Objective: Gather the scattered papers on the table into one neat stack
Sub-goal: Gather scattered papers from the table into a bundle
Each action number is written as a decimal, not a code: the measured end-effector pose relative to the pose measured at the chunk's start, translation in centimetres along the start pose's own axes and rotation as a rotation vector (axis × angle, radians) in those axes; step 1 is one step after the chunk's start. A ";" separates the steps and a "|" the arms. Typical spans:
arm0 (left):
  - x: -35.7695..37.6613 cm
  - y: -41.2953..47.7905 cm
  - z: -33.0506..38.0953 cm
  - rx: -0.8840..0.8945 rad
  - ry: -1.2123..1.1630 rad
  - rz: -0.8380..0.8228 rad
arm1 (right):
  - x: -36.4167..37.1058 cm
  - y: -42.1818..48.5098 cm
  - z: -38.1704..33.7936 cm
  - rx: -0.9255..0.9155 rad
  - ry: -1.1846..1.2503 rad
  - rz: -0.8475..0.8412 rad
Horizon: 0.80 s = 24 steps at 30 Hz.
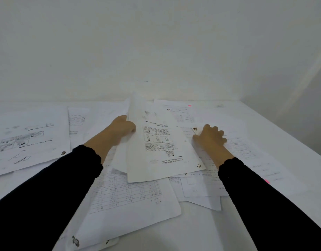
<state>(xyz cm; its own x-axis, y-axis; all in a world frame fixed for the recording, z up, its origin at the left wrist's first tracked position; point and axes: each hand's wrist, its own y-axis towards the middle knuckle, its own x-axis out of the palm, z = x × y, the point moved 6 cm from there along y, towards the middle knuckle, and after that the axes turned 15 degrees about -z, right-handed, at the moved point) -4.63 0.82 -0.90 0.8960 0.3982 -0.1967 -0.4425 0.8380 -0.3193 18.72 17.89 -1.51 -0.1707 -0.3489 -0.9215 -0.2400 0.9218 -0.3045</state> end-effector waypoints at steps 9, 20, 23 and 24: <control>-0.9 -0.3 -0.9 -0.005 -0.012 0.020 | 0.6 0.0 -0.6 -0.010 -0.075 0.021; 0.9 -0.7 -0.1 0.031 -0.079 -0.021 | -1.4 -2.7 -6.1 -0.279 0.027 0.232; 1.4 -0.8 -0.1 0.042 -0.069 -0.030 | -1.5 -3.4 -8.7 -0.370 0.108 0.259; 1.5 -0.8 -0.1 0.047 -0.071 -0.034 | -1.3 -3.5 -9.5 -0.396 0.150 0.250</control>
<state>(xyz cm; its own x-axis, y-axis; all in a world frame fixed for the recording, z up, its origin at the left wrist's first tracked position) -2.95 0.71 -1.06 0.9117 0.3929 -0.1201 -0.4108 0.8676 -0.2802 10.68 13.54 3.07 -0.3986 -0.1724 -0.9008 -0.5142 0.8553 0.0639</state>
